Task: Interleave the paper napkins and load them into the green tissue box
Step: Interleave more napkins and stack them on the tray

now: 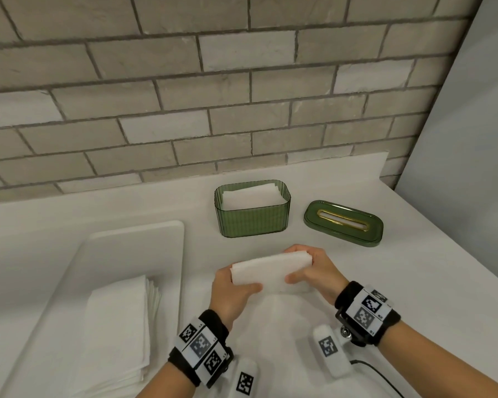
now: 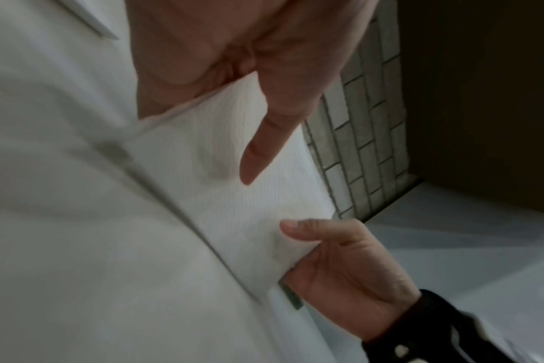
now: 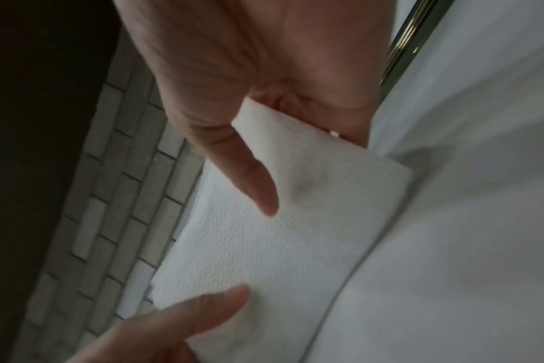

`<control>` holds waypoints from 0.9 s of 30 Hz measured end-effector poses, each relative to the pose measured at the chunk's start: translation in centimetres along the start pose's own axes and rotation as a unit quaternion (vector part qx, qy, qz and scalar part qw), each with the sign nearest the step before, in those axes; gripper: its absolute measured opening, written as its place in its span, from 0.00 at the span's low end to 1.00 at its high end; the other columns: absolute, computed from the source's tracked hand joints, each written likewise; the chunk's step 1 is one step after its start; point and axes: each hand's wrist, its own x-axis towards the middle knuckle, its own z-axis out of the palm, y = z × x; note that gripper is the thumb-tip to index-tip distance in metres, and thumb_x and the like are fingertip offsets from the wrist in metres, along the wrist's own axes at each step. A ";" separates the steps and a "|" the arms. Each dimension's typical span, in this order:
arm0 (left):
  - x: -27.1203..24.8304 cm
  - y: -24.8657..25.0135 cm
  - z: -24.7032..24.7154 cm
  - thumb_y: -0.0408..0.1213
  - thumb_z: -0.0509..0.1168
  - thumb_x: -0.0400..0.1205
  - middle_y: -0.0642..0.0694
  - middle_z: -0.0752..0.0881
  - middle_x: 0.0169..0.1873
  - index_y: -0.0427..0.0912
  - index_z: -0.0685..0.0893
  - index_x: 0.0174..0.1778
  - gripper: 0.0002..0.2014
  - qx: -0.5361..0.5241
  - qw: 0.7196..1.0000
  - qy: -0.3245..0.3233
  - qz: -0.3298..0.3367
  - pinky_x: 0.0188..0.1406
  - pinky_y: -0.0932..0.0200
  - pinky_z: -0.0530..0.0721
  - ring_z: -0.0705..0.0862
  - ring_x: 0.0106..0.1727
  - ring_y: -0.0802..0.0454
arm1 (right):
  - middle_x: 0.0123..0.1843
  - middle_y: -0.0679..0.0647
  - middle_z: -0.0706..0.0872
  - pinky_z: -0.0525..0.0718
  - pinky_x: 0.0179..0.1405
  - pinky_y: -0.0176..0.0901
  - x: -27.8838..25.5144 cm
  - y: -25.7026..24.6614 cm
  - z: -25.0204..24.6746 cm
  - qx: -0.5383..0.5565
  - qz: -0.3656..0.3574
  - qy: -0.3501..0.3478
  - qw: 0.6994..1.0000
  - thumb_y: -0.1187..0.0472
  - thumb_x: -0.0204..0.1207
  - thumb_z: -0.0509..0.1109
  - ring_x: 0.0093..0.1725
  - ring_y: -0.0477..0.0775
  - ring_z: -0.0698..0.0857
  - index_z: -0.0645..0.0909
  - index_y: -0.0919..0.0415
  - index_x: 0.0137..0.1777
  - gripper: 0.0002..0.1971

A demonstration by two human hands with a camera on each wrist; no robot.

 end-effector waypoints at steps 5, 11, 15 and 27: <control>0.0 -0.4 -0.6 0.21 0.78 0.70 0.39 0.94 0.45 0.34 0.91 0.45 0.10 0.031 0.999 -0.023 -0.035 0.55 0.42 0.89 0.92 0.52 0.39 | 0.52 0.64 0.91 0.87 0.57 0.60 0.1 0.8 -0.7 -0.078 0.036 -0.002 0.996 0.70 0.54 0.80 0.53 0.63 0.90 0.87 0.70 0.52 0.23; -0.3 2.3 -0.6 0.28 0.76 0.76 0.42 0.93 0.52 0.36 0.89 0.58 0.14 -0.128 0.990 -0.048 -0.041 0.55 0.45 0.90 0.92 0.54 0.44 | 0.49 0.58 0.93 0.88 0.34 0.41 -0.2 -2.2 -0.9 0.092 0.060 -0.036 0.993 0.73 0.71 0.76 0.44 0.53 0.92 0.86 0.67 0.56 0.14; -0.8 2.4 -0.4 0.26 0.75 0.76 0.38 0.93 0.51 0.33 0.90 0.55 0.11 -0.127 0.991 -0.023 -0.017 0.58 0.42 0.88 0.91 0.55 0.39 | 0.54 0.59 0.92 0.89 0.46 0.45 -0.5 -2.2 -0.5 0.062 0.006 -0.019 0.998 0.73 0.70 0.77 0.52 0.57 0.91 0.85 0.68 0.60 0.18; 0.6 -0.2 -0.5 0.25 0.84 0.58 0.42 0.94 0.42 0.36 0.91 0.46 0.21 0.011 0.998 0.014 -0.065 0.50 0.44 0.91 0.93 0.47 0.44 | 0.46 0.59 0.91 0.87 0.44 0.43 0.7 0.6 0.1 -0.071 0.005 -0.007 0.997 0.80 0.59 0.79 0.46 0.55 0.89 0.86 0.66 0.50 0.19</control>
